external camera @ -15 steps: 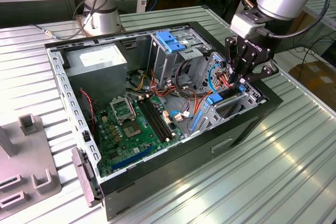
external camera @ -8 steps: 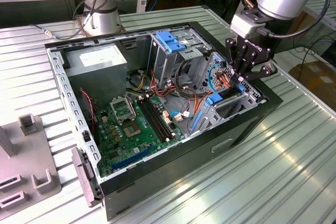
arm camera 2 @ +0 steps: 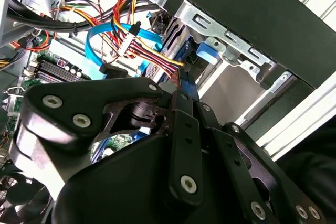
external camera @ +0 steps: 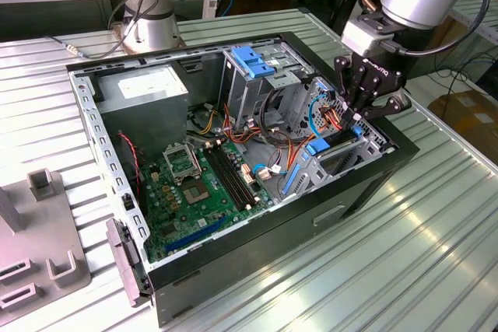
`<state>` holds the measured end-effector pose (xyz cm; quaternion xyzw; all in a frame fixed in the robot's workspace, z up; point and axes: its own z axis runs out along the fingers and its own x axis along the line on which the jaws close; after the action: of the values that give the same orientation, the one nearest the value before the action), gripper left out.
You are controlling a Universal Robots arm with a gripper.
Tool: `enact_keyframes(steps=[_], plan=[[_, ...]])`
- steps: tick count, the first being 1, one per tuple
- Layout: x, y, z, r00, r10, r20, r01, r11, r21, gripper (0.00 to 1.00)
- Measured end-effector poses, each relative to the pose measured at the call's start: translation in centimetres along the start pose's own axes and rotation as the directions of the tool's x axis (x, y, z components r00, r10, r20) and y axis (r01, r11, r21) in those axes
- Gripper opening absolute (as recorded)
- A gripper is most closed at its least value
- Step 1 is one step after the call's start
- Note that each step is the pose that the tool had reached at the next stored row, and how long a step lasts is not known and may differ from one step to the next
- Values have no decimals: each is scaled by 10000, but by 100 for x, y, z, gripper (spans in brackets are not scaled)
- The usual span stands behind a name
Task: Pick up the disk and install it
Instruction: 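Insert the second disk wire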
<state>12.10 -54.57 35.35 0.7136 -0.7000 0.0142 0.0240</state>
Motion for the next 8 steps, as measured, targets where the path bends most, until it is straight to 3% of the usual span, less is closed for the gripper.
enact_keyframes(steps=[3,7,8], plan=[[1,0,-6,10000,0,0,0,10000,-1,11],[7,0,-129,10000,-6,14,6,9999,-100,11],[10,1,-185,10000,-9,15,10,9999,-147,11]])
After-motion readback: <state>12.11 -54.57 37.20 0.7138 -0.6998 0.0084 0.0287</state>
